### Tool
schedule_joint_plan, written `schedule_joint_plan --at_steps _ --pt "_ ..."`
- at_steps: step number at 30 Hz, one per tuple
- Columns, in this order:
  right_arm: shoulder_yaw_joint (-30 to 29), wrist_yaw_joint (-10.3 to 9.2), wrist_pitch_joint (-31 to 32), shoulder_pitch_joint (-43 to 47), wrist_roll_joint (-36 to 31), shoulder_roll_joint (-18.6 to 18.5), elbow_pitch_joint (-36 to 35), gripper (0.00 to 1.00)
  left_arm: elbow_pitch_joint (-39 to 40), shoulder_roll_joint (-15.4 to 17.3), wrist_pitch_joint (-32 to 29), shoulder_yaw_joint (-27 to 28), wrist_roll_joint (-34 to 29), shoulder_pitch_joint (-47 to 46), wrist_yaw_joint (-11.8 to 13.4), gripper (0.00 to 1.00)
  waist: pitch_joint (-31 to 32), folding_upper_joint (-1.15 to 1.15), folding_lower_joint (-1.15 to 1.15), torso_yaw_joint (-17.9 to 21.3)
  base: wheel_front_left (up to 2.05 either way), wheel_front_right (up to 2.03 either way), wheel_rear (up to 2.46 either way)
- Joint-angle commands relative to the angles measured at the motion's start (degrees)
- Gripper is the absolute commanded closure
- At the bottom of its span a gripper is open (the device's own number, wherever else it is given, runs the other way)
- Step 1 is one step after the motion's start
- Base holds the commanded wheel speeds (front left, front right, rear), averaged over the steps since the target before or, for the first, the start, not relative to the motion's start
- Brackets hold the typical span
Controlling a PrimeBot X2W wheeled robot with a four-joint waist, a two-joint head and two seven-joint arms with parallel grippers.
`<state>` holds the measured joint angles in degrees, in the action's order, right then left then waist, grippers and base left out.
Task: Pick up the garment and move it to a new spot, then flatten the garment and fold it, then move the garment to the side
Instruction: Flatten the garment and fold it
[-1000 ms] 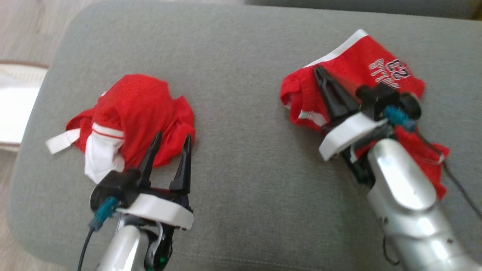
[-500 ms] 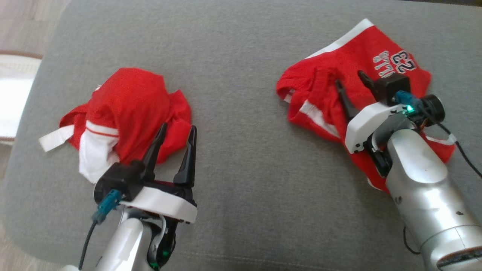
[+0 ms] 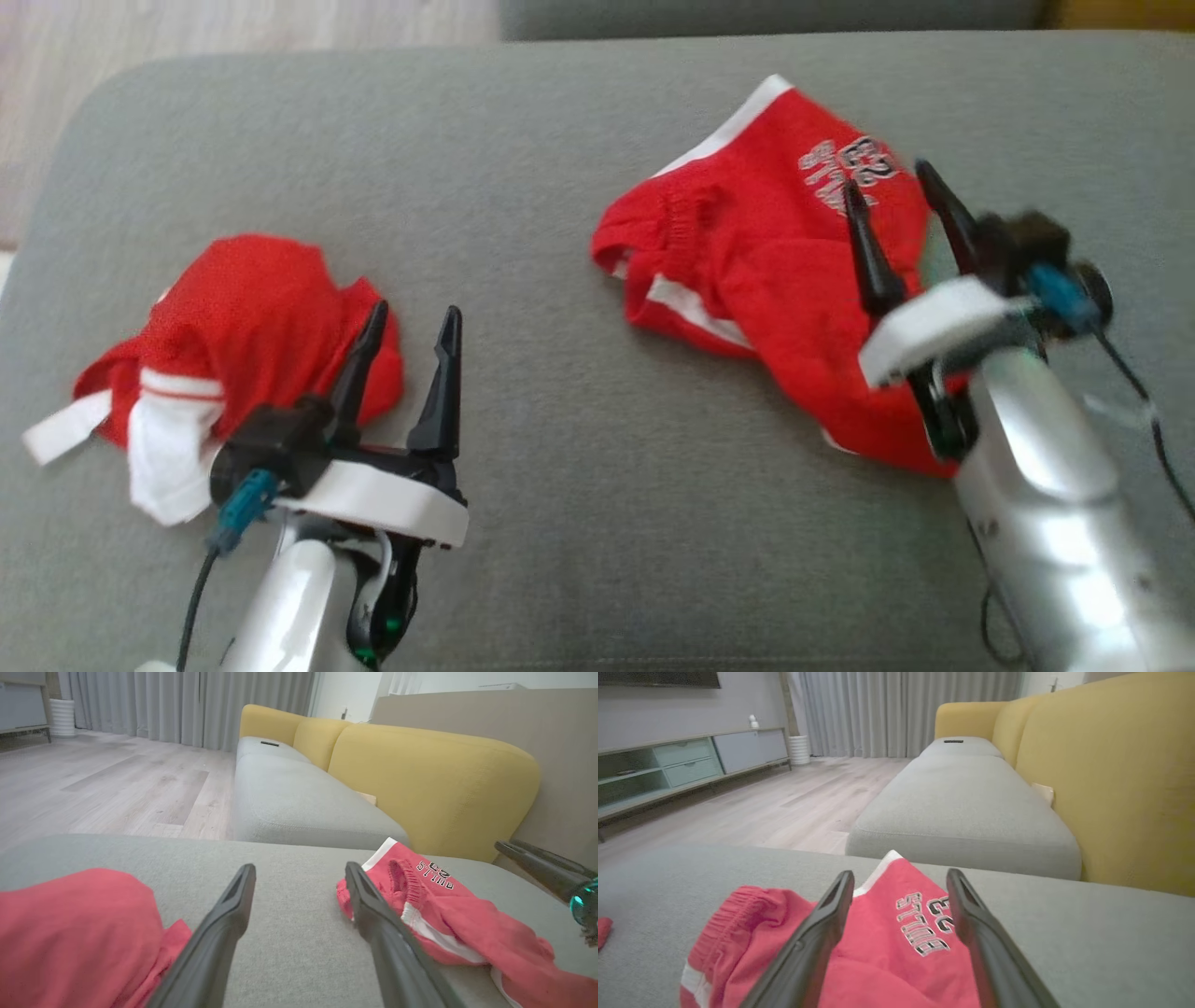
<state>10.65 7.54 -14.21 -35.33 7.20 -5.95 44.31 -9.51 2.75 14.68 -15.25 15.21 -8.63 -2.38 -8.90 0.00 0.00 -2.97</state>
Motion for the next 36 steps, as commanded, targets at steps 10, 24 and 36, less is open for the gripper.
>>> schedule_joint_plan --at_steps 10,24,36 --pt "-6.43 -0.05 -0.77 22.65 2.63 2.67 -25.95 0.00 3.00 0.13 0.32 3.81 -0.24 0.69 -0.02 0.00 3.81 0.00 0.00 6.18 0.00 0.00 0.00" --pt "-8.75 -0.05 -0.70 31.09 9.33 3.06 -23.57 0.00 2.94 0.13 0.32 2.77 -0.45 2.02 -0.39 0.00 3.37 0.00 0.00 7.07 0.00 0.00 0.00" --pt "-5.66 -0.05 2.08 26.28 14.56 3.07 -15.61 0.00 2.62 0.13 0.32 2.42 -0.45 1.40 -0.49 0.00 1.59 0.00 0.00 5.07 0.00 0.00 0.00"
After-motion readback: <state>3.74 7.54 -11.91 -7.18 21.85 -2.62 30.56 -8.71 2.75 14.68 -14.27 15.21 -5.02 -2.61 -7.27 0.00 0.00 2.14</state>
